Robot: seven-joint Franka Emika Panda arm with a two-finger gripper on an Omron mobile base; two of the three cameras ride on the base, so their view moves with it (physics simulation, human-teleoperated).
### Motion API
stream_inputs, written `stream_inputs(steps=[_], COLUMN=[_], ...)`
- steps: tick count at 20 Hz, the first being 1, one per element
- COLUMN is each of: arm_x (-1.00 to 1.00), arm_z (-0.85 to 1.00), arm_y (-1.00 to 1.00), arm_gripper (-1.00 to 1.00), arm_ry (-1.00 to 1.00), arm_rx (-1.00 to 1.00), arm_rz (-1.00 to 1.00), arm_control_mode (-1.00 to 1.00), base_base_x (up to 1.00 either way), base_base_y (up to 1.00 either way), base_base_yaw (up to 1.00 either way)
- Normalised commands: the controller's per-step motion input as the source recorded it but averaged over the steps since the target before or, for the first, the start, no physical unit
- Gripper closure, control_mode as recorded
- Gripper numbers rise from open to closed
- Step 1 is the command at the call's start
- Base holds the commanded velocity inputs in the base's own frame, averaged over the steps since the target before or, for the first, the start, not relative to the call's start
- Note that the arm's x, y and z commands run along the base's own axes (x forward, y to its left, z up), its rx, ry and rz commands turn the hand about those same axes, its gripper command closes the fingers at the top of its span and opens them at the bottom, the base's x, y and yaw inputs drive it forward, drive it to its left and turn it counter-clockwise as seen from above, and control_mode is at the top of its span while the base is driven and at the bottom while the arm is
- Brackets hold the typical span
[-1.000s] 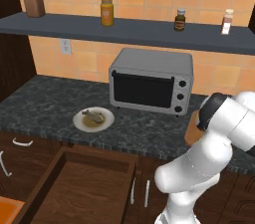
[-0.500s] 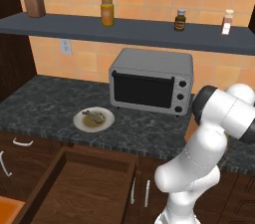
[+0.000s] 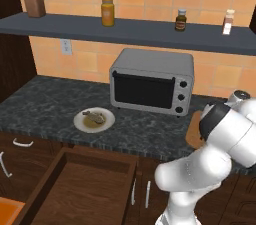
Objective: Pick up the knife from the drawer and place it on the cutting board. Then place the meat from the plate to the cutting board.
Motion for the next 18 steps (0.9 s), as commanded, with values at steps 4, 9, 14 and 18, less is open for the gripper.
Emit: stream_inputs(steps=[4,9,14,18], arm_x=[-0.26,-0.18,-0.04,0.02], arm_z=[0.6,0.64,0.55,0.41], arm_y=[0.66,0.84,0.96,1.0], arm_gripper=[-1.0,-1.0,-1.0,-1.0], arm_ry=[-0.08,-0.05,-0.04,0.0], arm_rx=[0.02,0.02,0.0,0.0], arm_rz=[0.0,0.12,0.11,0.14], arm_control_mode=[-1.0,-1.0,-1.0,-1.0], base_base_x=[0.0,0.0,0.0,0.0], base_base_y=[0.0,0.0,0.0,0.0], base_base_yaw=[0.0,0.0,0.0,0.0])
